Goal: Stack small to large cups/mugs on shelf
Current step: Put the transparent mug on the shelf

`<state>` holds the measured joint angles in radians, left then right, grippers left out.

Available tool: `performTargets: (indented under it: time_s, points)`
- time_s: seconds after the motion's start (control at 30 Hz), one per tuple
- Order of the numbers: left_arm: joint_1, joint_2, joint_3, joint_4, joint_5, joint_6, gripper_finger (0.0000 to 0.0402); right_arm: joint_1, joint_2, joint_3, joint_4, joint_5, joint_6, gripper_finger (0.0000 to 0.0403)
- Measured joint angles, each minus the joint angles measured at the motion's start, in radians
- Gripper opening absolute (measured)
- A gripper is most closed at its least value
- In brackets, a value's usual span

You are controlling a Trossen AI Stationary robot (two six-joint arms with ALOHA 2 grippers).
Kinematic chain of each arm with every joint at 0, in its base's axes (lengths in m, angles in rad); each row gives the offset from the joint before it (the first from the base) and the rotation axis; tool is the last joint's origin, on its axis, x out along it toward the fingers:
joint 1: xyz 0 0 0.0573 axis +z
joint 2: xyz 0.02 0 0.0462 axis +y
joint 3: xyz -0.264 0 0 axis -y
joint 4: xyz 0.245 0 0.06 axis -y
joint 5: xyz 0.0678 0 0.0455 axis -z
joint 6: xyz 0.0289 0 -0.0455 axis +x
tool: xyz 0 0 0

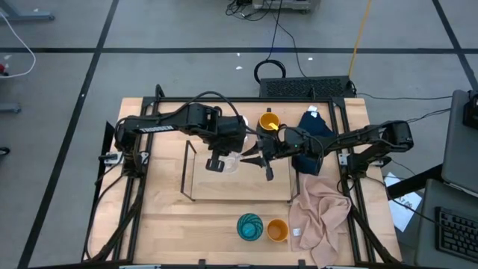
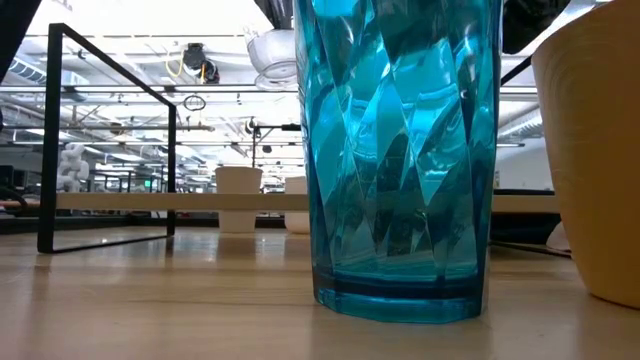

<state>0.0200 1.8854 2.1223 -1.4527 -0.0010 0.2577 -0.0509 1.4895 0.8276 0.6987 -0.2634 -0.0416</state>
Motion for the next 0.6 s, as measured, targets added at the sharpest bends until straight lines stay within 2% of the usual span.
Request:
performTargets:
  time_s: [0.13,0.3,0.6]
  points:
    - [0.000,0.000,0.000,0.000,0.000,0.001,0.0001,0.000,0.000,0.000,0.000,0.005,-0.019,0.0012]
    - [0.001,-0.002,0.000,-0.004,-0.005,-0.002,0.0001,0.001,0.000,0.000,0.006,0.069,0.001,0.0012]
    - [0.001,-0.002,0.000,-0.004,-0.011,-0.009,0.0006,0.000,0.000,0.000,0.007,0.076,0.003,0.0009]
